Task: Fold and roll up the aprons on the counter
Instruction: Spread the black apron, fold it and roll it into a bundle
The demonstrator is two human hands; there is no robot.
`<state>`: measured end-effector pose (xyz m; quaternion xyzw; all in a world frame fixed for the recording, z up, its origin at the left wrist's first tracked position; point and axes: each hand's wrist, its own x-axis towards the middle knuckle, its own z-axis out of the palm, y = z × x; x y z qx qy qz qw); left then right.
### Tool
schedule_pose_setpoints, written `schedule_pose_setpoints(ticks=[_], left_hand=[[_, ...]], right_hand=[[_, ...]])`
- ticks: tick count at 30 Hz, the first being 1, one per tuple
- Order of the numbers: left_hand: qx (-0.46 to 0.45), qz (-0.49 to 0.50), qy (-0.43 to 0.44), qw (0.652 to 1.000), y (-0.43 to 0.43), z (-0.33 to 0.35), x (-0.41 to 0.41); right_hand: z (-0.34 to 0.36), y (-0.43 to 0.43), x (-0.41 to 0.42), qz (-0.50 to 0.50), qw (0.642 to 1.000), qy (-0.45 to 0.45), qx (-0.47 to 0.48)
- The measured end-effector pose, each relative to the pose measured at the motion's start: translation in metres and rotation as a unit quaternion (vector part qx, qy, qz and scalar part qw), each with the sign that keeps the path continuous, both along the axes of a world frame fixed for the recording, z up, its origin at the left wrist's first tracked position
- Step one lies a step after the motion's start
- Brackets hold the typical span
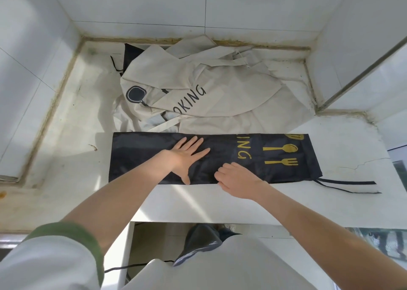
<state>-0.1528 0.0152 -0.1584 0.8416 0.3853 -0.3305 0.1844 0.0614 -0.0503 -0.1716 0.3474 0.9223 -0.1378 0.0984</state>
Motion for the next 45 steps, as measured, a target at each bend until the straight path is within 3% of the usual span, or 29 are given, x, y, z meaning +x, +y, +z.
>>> schedule_pose_setpoints(ticks=[2, 4, 7, 9, 11, 14, 16, 18, 20, 28, 30, 35, 40, 42, 45], left_hand=[[-0.014, -0.014, 0.036, 0.999, -0.001, 0.001, 0.0], [-0.018, 0.012, 0.012, 1.0, 0.002, 0.006, 0.005], [0.02, 0.056, -0.104, 0.993, 0.006, 0.018, 0.018], [0.067, 0.06, -0.162, 0.983, 0.007, 0.022, 0.03], [0.1, 0.062, -0.204, 0.972, 0.008, 0.019, 0.047], [0.076, 0.04, -0.23, 0.97, 0.003, 0.013, 0.077], [0.005, 0.004, -0.192, 0.981, -0.006, 0.006, 0.097], [-0.052, -0.032, -0.098, 0.993, -0.016, -0.005, 0.113], [-0.039, -0.048, -0.036, 0.997, -0.02, -0.015, 0.124], [-0.013, 0.004, -0.018, 1.0, 0.002, -0.012, 0.141], [-0.02, 0.012, -0.023, 0.999, 0.006, -0.006, 0.151], [-0.006, 0.066, -0.048, 0.997, 0.007, -0.002, 0.166], [0.032, -0.016, -0.075, 0.997, 0.004, -0.011, 0.159], [0.046, -0.074, -0.091, 0.992, 0.001, -0.014, 0.158], [0.043, -0.078, -0.113, 0.99, -0.004, -0.014, 0.16]], right_hand=[[0.0, -0.005, -0.002, 0.02, 0.999, 0.04, 0.0], [0.002, -0.006, 0.0, -0.011, 0.997, 0.082, -0.004], [0.002, -0.001, 0.018, -0.18, 0.975, 0.131, 0.009], [0.001, 0.004, 0.04, -0.323, 0.938, 0.121, 0.039], [0.002, 0.005, 0.069, -0.463, 0.877, 0.119, 0.056], [0.004, 0.0, 0.114, -0.601, 0.787, 0.11, 0.081], [0.003, -0.009, 0.142, -0.665, 0.741, 0.079, 0.049], [-0.001, -0.021, 0.161, -0.693, 0.72, 0.033, 0.013], [-0.005, -0.029, 0.171, -0.685, 0.728, -0.001, 0.005], [-0.008, -0.028, 0.175, -0.643, 0.765, -0.008, -0.015], [-0.004, -0.029, 0.17, -0.607, 0.795, 0.002, -0.013], [0.009, -0.034, 0.151, -0.515, 0.837, 0.019, -0.183], [0.014, -0.035, 0.136, -0.414, 0.882, 0.028, -0.222], [0.014, -0.034, 0.134, -0.451, 0.864, 0.068, -0.216], [0.011, -0.026, 0.132, -0.572, 0.781, 0.163, -0.189]])
